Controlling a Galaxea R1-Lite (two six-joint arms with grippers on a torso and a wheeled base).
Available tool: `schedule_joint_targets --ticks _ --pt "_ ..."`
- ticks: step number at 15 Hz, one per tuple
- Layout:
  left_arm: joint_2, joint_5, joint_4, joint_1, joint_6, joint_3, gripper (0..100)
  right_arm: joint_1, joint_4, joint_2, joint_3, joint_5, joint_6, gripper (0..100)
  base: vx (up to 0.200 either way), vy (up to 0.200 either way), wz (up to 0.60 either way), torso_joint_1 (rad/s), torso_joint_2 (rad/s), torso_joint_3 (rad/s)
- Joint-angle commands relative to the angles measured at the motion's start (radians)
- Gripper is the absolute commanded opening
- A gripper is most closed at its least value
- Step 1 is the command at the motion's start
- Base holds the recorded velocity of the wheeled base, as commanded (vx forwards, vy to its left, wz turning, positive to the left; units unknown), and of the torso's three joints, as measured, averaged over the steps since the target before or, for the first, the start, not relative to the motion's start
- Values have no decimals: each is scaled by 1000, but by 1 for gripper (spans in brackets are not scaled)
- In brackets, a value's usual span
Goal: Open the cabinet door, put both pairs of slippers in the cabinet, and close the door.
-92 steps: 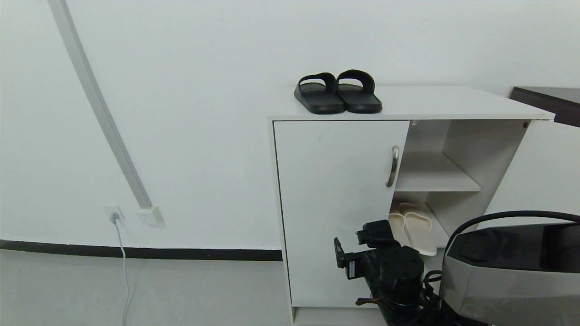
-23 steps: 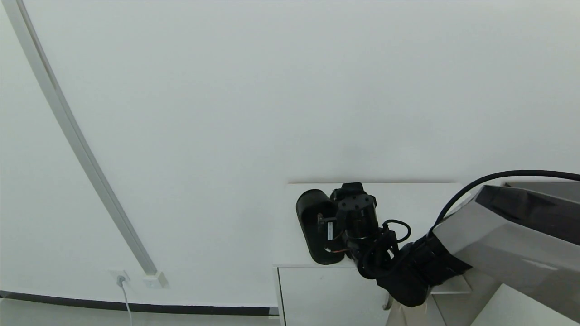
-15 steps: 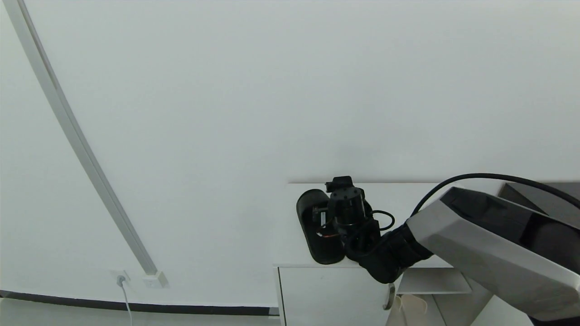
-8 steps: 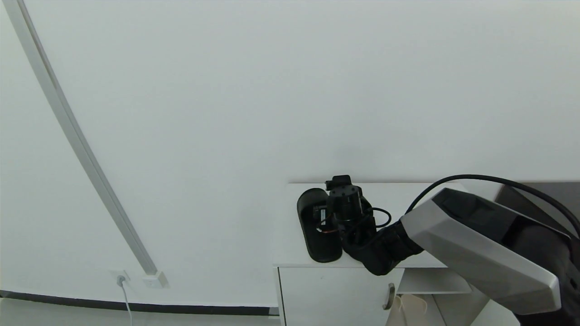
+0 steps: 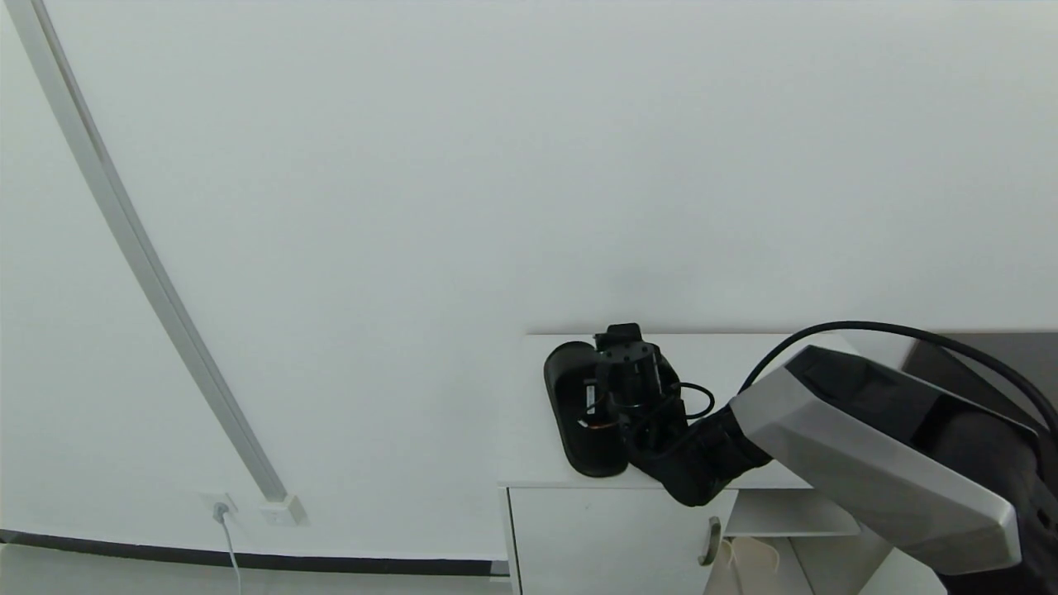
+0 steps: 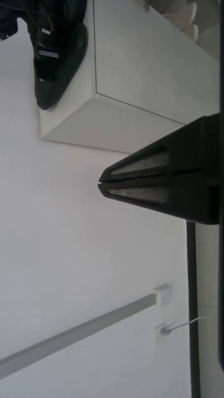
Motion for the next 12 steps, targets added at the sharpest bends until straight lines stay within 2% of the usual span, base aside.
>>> schedule_joint_targets --ticks 1,5,8,9,12 --pt "1 1 0 0 0 0 0 5 1 -35 29 -2 -1 0 0 0 0 0 0 0" --pt "1 1 -1 0 0 0 0 29 -15 -206 195 3 1 0 0 0 0 0 0 0" --pt "1 1 -1 0 -2 0 0 78 -78 -355 397 41 1 0 0 0 0 0 0 0" --pt "1 1 -1 0 -3 0 0 100 -110 -449 530 92 1 0 0 0 0 0 0 0" --pt "1 1 -1 0 -5 0 0 120 -165 -608 745 171 1 0 0 0 0 0 0 0"
